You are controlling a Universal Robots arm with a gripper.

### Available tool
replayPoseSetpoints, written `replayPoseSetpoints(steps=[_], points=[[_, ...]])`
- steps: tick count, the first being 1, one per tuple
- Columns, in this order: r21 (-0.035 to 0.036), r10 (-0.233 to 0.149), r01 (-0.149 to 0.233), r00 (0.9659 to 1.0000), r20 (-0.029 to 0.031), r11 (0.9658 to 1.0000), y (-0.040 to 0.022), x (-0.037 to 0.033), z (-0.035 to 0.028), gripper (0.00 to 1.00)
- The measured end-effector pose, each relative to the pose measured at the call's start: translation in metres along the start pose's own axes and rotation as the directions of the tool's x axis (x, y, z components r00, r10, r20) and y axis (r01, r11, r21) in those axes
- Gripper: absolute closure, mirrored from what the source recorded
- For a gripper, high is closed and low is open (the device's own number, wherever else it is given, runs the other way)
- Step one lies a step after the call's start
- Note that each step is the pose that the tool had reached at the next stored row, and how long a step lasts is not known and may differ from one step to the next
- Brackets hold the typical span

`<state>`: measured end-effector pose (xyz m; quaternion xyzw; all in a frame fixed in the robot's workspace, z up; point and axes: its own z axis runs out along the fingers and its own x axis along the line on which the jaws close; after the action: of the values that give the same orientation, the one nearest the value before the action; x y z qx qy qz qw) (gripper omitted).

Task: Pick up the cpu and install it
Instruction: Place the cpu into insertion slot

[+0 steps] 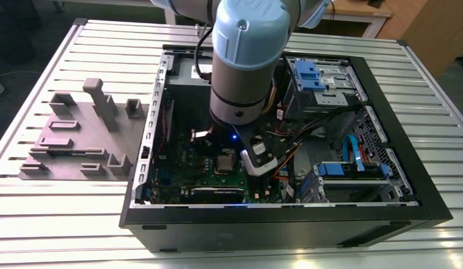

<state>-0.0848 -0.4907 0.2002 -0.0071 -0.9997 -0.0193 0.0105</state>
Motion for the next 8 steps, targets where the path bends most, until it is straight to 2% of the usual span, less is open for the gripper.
replayPoseSetpoints(steps=[8], points=[[-0.0026, 0.000, 0.000, 1.0000, -0.0001, 1.0000, 0.0001, 0.0006, 0.0058, 0.53]])
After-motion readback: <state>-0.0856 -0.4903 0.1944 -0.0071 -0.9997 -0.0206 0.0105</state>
